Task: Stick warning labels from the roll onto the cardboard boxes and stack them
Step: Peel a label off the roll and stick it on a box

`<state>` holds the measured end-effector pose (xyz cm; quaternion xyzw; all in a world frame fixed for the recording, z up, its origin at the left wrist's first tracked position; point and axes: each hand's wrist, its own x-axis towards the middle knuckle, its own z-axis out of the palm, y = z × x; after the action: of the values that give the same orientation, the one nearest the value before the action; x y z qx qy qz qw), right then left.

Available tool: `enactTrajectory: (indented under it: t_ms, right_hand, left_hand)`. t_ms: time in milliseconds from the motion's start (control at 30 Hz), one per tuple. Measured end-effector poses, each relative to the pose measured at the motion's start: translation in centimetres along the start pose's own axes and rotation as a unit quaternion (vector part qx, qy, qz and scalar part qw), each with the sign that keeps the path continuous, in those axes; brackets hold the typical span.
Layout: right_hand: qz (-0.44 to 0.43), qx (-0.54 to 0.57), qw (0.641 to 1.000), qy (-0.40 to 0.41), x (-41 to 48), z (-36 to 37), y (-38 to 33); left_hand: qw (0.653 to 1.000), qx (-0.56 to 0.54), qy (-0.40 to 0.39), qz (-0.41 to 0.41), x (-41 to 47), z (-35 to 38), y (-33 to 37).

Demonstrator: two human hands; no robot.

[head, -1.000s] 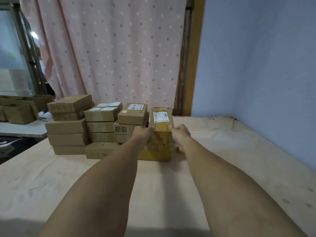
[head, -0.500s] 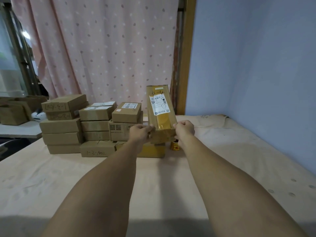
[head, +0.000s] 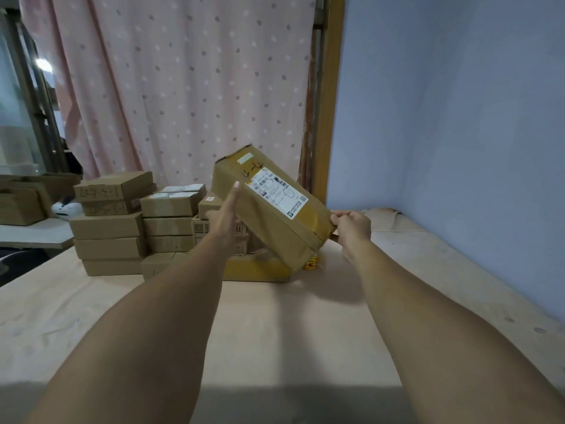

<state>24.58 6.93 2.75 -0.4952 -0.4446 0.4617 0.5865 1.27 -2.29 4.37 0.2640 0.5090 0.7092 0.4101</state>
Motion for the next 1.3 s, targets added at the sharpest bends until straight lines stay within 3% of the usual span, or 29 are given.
enactTrajectory:
  t_ms: [100,500,733,1033,1300]
  right_hand:
    - [-0.009,-0.004,1.0,-0.018,-0.3,-0.6,-0.3]
    - [-0.009,-0.112,0.991,-0.068,-2.1,-1.3,1.3]
    - [-0.016,-0.155,0.983,-0.094,-2.3,-1.3,2.0]
    - [0.028,-0.264,0.959,-0.099,-1.9,-1.1,5.8]
    - [0.07,-0.302,0.942,-0.129,-1.5,-0.9,7.0]
  left_hand:
    - [0.998,-0.027,0.053,0.005,-0.2,-1.5,1.8]
    - [0.97,0.148,0.184,0.056,-3.5,-7.7,-1.6]
    - [0.964,0.201,0.156,0.075,-4.4,-10.3,-3.5]
    - [0.941,0.31,0.131,-0.031,-4.3,-11.3,-6.6]
    - [0.904,0.405,0.049,-0.127,-2.8,-10.5,-6.2]
